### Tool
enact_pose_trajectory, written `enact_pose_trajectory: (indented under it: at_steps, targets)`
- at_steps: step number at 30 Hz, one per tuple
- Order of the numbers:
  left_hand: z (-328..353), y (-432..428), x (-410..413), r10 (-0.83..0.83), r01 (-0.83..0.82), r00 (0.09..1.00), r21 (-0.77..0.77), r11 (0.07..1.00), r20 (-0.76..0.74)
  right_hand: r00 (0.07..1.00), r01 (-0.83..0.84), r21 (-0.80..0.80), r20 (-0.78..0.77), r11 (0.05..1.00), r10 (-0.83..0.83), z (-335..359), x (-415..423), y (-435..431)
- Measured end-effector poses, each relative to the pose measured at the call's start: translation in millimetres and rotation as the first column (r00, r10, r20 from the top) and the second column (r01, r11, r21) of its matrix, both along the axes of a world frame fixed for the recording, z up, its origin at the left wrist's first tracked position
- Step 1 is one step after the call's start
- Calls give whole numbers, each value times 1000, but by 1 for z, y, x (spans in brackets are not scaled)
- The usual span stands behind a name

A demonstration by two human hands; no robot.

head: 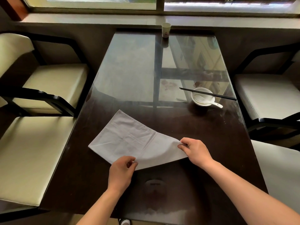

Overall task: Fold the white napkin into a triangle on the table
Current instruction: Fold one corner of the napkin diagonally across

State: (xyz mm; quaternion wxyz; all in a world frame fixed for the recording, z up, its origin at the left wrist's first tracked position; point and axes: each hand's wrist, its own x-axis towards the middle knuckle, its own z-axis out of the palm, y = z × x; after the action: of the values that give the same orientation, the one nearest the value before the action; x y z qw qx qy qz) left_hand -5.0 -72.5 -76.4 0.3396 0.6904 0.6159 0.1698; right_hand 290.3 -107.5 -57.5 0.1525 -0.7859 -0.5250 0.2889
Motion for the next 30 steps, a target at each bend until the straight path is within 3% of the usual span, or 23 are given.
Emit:
enact_pose_trajectory:
  at_steps: [7, 20, 30]
  targets:
    - [-1, -1, 2, 48, -48, 999, 16, 999, -13, 999, 32, -42, 5, 999, -32, -4, -3, 8]
    - [-3, -17, 1, -85, 105, 985, 135, 985, -151, 989, 71, -117, 136, 991, -55, -14, -8, 11]
    - [-6, -12, 2, -77, 108, 978, 150, 983, -196, 987, 88, -93, 146, 992, -74, -13, -10, 8]
